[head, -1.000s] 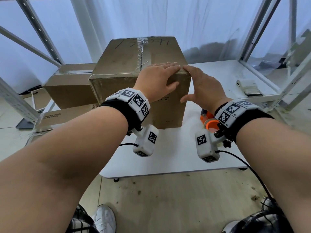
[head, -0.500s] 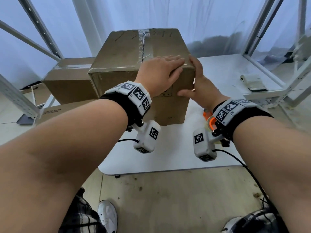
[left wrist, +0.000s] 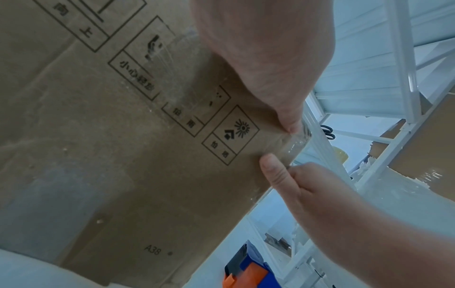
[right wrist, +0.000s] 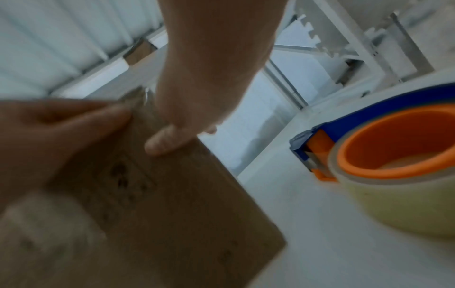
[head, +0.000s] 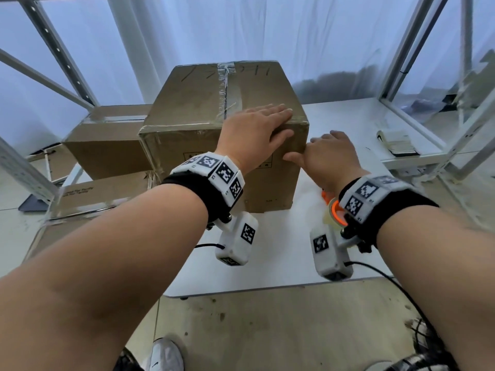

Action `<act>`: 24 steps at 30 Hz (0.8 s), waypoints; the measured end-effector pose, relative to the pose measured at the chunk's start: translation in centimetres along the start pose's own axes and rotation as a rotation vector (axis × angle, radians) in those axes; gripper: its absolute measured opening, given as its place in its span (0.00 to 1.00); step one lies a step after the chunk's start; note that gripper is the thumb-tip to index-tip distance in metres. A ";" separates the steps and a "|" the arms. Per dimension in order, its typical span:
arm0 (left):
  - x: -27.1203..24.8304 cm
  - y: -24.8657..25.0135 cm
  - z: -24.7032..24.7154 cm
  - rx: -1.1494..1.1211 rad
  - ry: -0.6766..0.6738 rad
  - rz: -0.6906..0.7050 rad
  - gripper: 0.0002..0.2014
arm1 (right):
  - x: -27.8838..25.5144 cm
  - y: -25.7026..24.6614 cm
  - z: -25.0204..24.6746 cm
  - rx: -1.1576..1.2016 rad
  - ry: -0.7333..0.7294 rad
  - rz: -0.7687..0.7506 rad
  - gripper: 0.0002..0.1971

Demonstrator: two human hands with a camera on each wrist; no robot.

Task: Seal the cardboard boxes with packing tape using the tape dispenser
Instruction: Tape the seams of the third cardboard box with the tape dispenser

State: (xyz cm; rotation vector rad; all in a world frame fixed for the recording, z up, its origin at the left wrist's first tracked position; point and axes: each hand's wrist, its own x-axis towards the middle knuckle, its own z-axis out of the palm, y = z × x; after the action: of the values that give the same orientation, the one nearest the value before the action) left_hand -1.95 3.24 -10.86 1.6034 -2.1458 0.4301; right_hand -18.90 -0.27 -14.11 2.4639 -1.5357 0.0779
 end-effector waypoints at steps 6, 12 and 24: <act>-0.1 0.0 -0.1 0.016 -0.018 -0.013 0.23 | -1.5 -1.4 1.3 0.400 0.120 0.156 0.28; -0.4 0.5 0.1 0.044 -0.045 -0.040 0.24 | -1.3 -0.7 4.1 0.706 -0.158 0.153 0.24; -0.8 -1.1 -3.0 -0.124 -0.178 0.002 0.18 | 1.8 -3.3 -3.0 0.713 0.269 -0.058 0.24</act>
State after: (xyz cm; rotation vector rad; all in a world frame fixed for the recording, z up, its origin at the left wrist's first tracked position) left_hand -0.22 5.07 -8.67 1.6231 -2.2552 0.1555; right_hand -14.94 0.19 -11.46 2.8285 -1.4868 1.0668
